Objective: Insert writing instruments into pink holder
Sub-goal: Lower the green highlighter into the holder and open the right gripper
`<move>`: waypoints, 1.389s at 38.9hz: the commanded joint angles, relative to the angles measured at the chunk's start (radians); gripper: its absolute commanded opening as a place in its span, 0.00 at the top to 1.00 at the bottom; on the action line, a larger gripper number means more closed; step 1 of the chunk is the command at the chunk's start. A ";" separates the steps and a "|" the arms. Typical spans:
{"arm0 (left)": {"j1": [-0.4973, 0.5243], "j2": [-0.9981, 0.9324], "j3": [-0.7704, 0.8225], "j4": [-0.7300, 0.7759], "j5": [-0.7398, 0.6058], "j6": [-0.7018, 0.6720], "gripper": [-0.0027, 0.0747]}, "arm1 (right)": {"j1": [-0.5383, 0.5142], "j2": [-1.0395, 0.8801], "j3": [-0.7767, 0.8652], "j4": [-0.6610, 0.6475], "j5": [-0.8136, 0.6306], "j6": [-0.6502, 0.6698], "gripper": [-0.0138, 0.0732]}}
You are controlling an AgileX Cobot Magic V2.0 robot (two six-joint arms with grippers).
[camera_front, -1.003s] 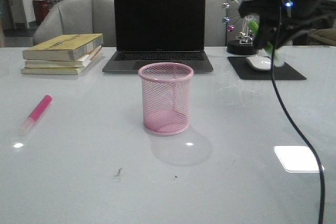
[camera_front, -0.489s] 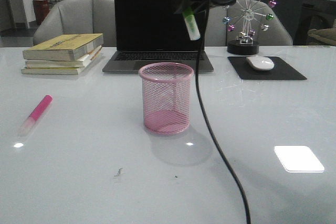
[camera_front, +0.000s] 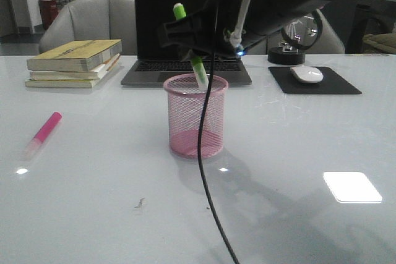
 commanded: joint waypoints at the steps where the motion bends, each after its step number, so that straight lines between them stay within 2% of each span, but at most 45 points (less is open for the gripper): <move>1: 0.000 0.005 -0.031 -0.008 -0.081 -0.009 0.39 | 0.000 -0.034 -0.028 -0.002 -0.089 -0.009 0.78; 13: 0.000 0.005 -0.031 -0.008 -0.081 -0.009 0.39 | 0.002 -0.027 -0.028 -0.002 -0.086 -0.008 0.75; 16: 0.000 0.005 -0.031 -0.008 -0.081 -0.009 0.39 | 0.002 -0.026 -0.028 -0.002 -0.084 -0.008 0.66; 20: 0.000 0.005 -0.031 -0.008 -0.081 -0.009 0.39 | 0.002 -0.025 -0.028 -0.002 -0.073 -0.008 0.46; 24: 0.000 0.005 -0.031 -0.008 -0.081 -0.009 0.39 | 0.002 -0.025 -0.028 -0.002 -0.069 -0.008 0.38; 31: 0.000 0.005 -0.031 -0.008 -0.081 -0.009 0.39 | 0.002 -0.044 -0.029 -0.002 -0.007 -0.010 0.39; 38: 0.000 0.005 -0.031 -0.008 -0.081 -0.009 0.39 | -0.019 -0.132 -0.029 -0.050 0.254 -0.073 0.42; 43: 0.000 0.005 -0.031 -0.008 -0.081 -0.009 0.39 | -0.054 -0.228 -0.001 -0.073 0.323 -0.075 0.42; 48: 0.000 0.005 -0.031 -0.008 -0.081 -0.009 0.39 | -0.142 -0.391 0.083 -0.073 0.339 -0.075 0.42; 54: 0.000 0.005 -0.031 -0.008 -0.081 -0.009 0.39 | -0.290 -0.575 0.188 -0.073 0.451 -0.075 0.42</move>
